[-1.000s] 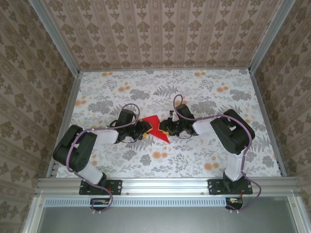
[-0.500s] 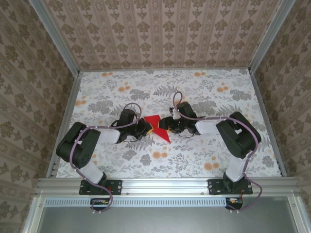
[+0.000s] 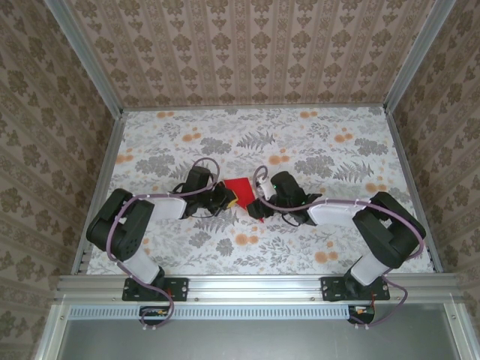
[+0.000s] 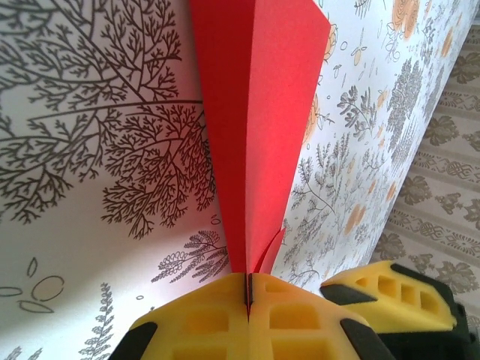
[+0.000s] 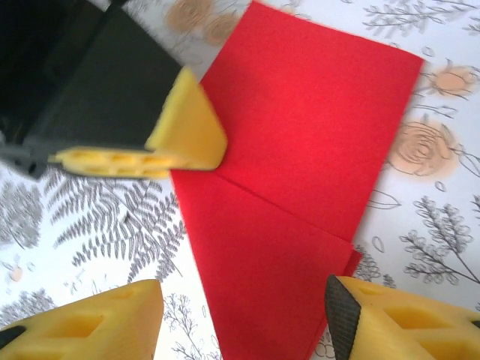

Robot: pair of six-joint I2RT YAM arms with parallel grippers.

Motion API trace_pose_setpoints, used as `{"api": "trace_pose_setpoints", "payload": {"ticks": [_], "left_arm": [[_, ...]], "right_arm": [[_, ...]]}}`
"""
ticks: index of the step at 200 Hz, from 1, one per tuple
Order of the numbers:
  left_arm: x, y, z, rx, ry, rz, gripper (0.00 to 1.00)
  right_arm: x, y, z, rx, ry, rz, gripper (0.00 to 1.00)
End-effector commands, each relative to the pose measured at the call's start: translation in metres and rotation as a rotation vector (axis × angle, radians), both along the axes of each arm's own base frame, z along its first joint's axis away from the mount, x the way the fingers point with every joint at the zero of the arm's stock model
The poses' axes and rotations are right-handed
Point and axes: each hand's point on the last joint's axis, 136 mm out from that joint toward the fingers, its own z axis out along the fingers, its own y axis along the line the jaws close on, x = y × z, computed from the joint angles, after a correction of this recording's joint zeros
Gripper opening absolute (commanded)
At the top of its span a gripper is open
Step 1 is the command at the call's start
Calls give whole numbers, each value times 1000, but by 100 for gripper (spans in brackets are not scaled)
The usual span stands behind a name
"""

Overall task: Fold a paper plane with a square sheet of paper (pick it up from the middle)
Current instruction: Fold the wing for the fifth time at the center of the table.

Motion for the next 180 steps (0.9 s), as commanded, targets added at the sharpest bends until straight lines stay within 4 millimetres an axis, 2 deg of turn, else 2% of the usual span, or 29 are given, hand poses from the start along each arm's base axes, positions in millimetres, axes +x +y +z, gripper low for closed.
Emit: {"api": "trace_pose_setpoints", "payload": {"ticks": [1, 56, 96, 133, 180], "left_arm": [[0, -3, 11, -2, -24, -24, 2], [-1, -2, 13, 2, -18, -20, 2], [-1, -2, 14, 3, -15, -21, 2], [-1, -2, 15, 2, -16, -19, 2], [-2, 0, 16, 2, -11, -14, 2]], "right_arm": [[1, 10, 3, -117, -227, 112, 63], [0, 24, -14, -256, -392, 189, 61], [7, 28, -18, -278, -471, 187, 57], [13, 29, -23, -301, -513, 180, 46], [9, 31, -32, -325, -518, 236, 32]]}}
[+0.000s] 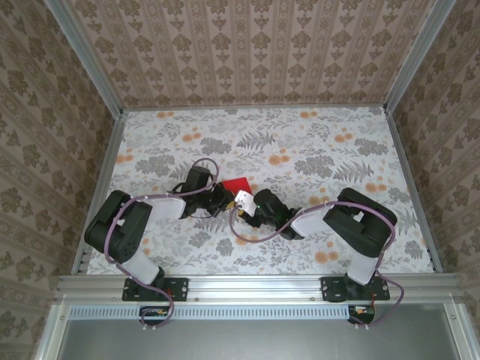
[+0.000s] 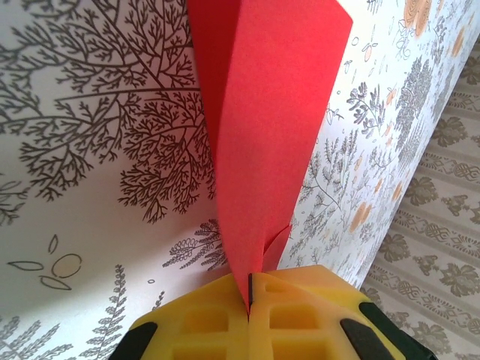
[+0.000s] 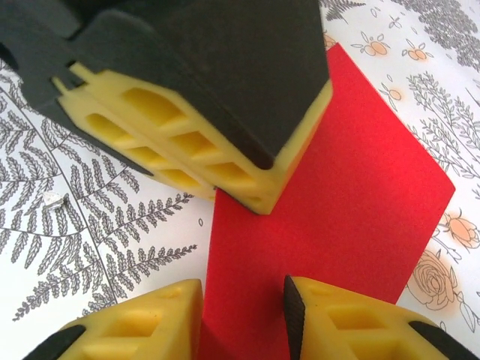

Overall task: Fold a paper plane with a square sheet of paper (pick it up from the middle)
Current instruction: Fold the wing for the fifth time at the center of the table.

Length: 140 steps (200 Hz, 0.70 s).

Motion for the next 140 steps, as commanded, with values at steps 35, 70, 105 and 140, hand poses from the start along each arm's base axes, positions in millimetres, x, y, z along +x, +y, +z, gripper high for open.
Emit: {"api": "trace_pose_setpoints", "payload": {"ticks": [35, 70, 105, 140], "left_arm": [[4, -3, 18, -11, -36, -15, 2], [7, 1, 24, -16, -41, -6, 7], [16, 19, 39, 11, -77, 18, 32], [26, 52, 56, 59, -147, 84, 56]], "right_arm": [[-1, 0, -7, -38, -33, 27, 25], [-1, -1, -6, -35, -32, 23, 12], [-4, 2, 1, 31, 21, 19, 6], [-7, 6, 12, 177, 168, -6, 4]]}}
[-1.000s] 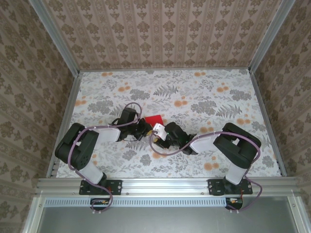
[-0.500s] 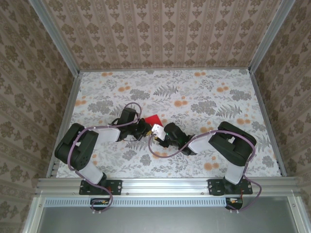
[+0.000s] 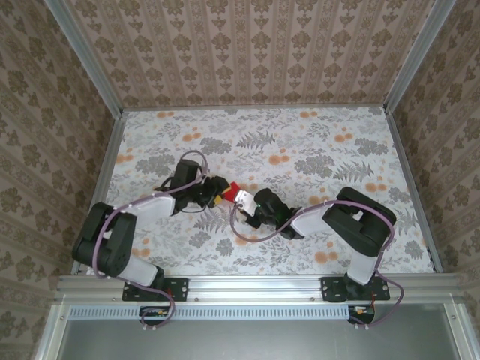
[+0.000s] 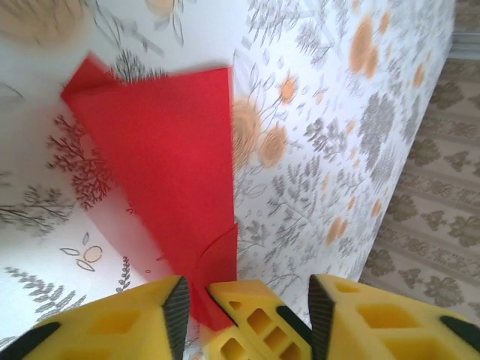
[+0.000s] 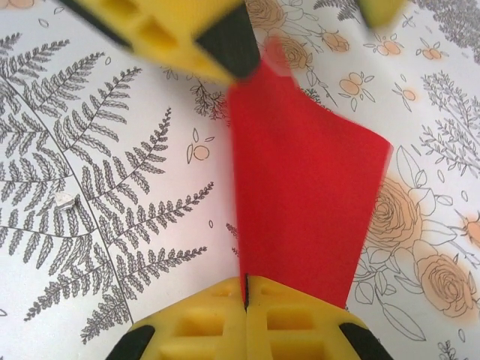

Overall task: Fold a paper plane with a square sheet of paper (pick it up from the middle)
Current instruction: Fold the wing for the fifth time at the center of the table.

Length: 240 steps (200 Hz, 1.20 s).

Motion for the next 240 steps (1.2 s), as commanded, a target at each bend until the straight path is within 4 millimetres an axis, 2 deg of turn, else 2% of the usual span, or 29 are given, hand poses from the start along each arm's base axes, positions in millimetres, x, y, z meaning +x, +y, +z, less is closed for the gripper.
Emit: {"api": "trace_pose_setpoints", "payload": {"ticks": [1, 19, 42, 97, 135, 166, 172, 198, 240], "left_arm": [[7, 18, 18, 44, -68, 20, 57], [5, 28, 22, 61, -98, 34, 65], [0, 35, 25, 70, -129, 39, 72], [-12, 37, 15, 61, -155, 31, 73], [-16, 22, 15, 56, -210, -41, 73], [-12, 11, 11, 49, -232, -61, 70], [-18, 1, 9, 45, -231, -93, 70], [-16, -10, 5, 26, -236, -113, 66], [-13, -17, 3, 11, -256, -122, 62]], "right_arm": [[-6, 5, 14, 132, 121, -11, 4], [-7, 5, 19, 211, 205, -31, 4], [-6, 7, 24, 294, 310, -61, 3], [5, 10, 25, 435, 525, -153, 2], [16, 3, 24, 566, 675, -205, 3], [14, 5, 24, 580, 731, -205, 3], [14, 5, 23, 580, 740, -208, 4], [13, 5, 22, 601, 796, -218, 4], [17, 9, 20, 648, 933, -257, 6]]}}
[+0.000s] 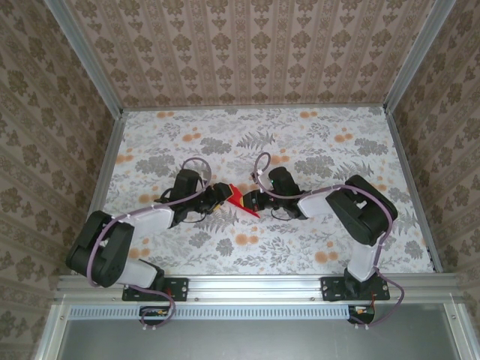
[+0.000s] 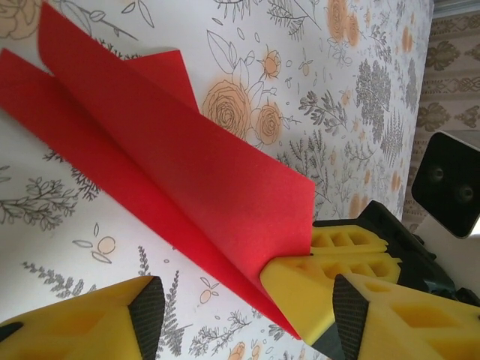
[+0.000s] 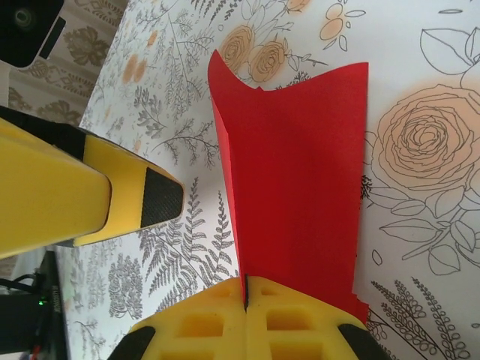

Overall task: Fold a paper plane with a square sheet of paper (pick it up from the middle)
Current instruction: Fold the wing for the fifth time at the center of the table.

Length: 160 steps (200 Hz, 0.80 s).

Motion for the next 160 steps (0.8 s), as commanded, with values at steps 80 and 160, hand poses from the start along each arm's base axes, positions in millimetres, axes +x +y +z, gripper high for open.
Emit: {"api": "trace_pose_setpoints", "payload": {"ticks": [80, 160], "left_arm": [[9, -12, 8, -34, -82, -25, 58], [13, -22, 2, -65, -88, -49, 53]], "right_arm": [[5, 2, -8, 83, 222, -39, 5], [7, -9, -26, 83, 318, -104, 5]]}}
